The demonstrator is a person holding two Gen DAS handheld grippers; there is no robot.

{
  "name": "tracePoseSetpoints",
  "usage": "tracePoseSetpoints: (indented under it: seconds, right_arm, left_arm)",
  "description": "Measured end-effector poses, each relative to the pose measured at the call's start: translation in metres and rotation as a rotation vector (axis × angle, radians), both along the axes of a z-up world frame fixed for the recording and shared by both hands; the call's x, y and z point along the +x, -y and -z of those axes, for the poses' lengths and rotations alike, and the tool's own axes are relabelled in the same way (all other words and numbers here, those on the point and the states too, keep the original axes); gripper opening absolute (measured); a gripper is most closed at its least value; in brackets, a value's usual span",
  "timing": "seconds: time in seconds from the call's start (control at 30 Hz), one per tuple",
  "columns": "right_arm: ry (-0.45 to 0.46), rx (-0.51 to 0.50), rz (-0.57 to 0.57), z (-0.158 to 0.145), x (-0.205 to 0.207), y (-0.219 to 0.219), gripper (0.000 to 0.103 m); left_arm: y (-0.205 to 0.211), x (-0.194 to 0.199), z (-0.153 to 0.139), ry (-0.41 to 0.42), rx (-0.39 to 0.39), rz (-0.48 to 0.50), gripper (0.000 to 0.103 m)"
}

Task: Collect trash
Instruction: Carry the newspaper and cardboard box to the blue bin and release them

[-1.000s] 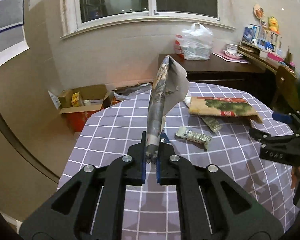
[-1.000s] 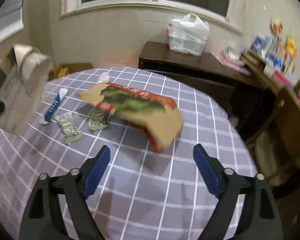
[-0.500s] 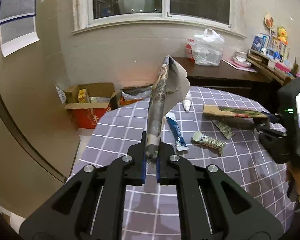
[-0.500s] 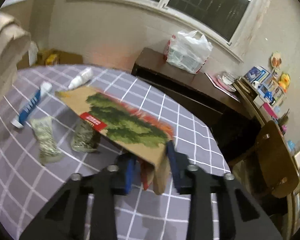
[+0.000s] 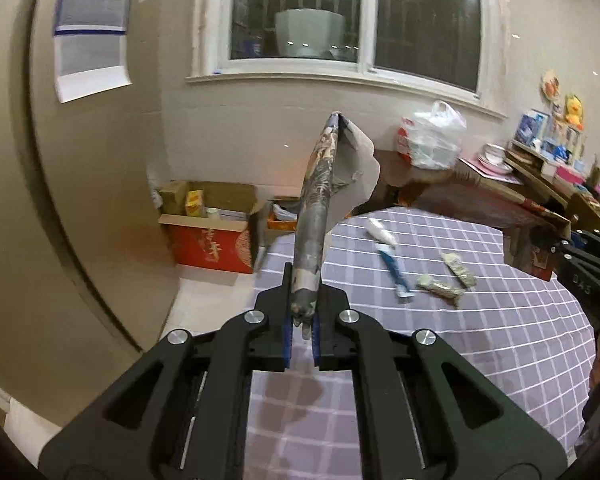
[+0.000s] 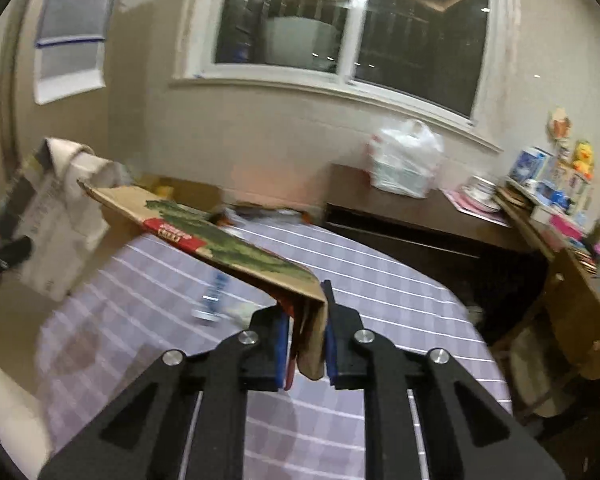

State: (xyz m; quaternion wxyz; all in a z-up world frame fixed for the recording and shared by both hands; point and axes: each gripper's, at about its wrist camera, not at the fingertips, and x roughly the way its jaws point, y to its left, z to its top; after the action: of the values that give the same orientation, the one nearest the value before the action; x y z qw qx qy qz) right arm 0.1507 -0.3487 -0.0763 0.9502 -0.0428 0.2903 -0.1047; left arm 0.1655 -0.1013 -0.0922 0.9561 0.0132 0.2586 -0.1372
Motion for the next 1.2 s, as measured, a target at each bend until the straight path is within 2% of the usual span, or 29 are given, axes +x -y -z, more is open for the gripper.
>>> tracePoseSetpoints:
  seconds: [0.23, 0.53, 0.77, 0.97, 1.03, 1.07, 1.1, 1.13, 1.2]
  right_arm:
    - [-0.006, 0.106, -0.191, -0.003, 0.020, -0.103, 0.015]
    - [-0.106, 0.177, -0.401, 0.036, 0.071, -0.241, 0.015]
    - [-0.195, 0.251, -0.462, 0.079, 0.113, -0.313, 0.015]
    - [-0.226, 0.290, -0.432, 0.115, 0.143, -0.341, 0.015]
    - [-0.240, 0.327, -0.419, 0.127, 0.154, -0.343, 0.021]
    - [-0.248, 0.355, -0.404, 0.138, 0.162, -0.342, 0.035]
    - [-0.264, 0.365, -0.395, 0.148, 0.169, -0.343, 0.061]
    - [-0.287, 0.366, -0.381, 0.159, 0.175, -0.344, 0.066]
    - [-0.340, 0.358, -0.353, 0.180, 0.182, -0.344, 0.066]
  left_arm:
    - [-0.099, -0.004, 0.006, -0.008, -0.021, -0.153, 0.007]
    - [-0.225, 0.007, 0.041, -0.075, -0.015, -0.366, 0.007]
    - [-0.291, 0.026, 0.077, -0.152, -0.005, -0.480, 0.007]
    - [-0.321, 0.052, 0.107, -0.210, 0.006, -0.542, 0.007]
    - [-0.324, 0.061, 0.117, -0.228, 0.022, -0.560, 0.007]
    - [-0.325, 0.064, 0.121, -0.236, 0.028, -0.565, 0.007]
    - [-0.325, 0.068, 0.125, -0.245, 0.032, -0.568, 0.007]
    - [-0.325, 0.071, 0.130, -0.259, 0.037, -0.566, 0.007]
    - [-0.324, 0.075, 0.136, -0.274, 0.044, -0.559, 0.007]
